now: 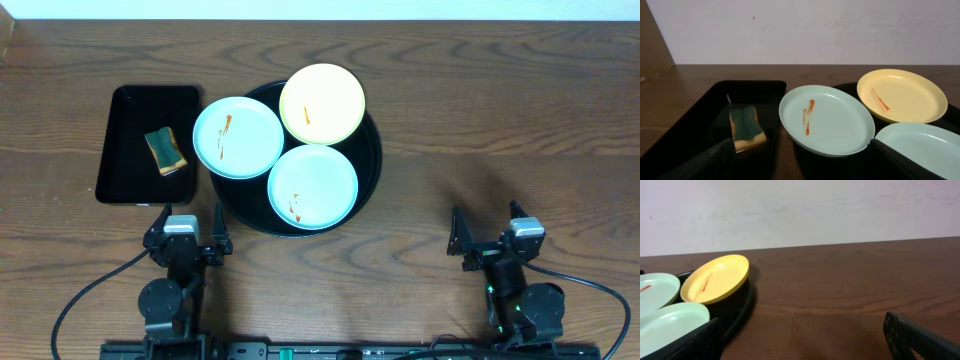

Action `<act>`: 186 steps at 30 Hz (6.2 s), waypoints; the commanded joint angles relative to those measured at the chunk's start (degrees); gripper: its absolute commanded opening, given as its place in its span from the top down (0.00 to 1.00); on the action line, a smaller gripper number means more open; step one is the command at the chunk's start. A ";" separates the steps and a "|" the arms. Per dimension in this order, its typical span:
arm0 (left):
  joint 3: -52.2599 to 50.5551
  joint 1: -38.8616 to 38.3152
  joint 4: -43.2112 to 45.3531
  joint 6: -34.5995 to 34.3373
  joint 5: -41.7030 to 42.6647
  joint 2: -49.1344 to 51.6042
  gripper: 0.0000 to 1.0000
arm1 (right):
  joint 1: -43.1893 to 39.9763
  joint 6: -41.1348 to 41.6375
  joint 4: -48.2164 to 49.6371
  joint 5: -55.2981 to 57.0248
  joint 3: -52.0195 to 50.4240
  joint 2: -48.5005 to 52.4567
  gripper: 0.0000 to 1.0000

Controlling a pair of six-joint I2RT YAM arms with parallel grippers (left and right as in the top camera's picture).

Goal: Clean dirty plates on tray and stack at the side

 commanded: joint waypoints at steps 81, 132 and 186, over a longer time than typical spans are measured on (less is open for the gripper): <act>63.63 0.35 -41.99 -5.73 -0.28 55.32 0.16 | 0.70 -2.08 -22.08 -4.04 48.96 49.92 0.01; 88.39 11.93 -42.07 -5.07 -1.20 115.60 0.36 | 9.86 -2.03 -31.36 -14.88 80.56 98.05 0.07; 88.76 12.00 -43.45 -5.29 -2.21 118.14 0.93 | 10.32 -1.14 -31.10 -14.95 80.48 98.07 0.04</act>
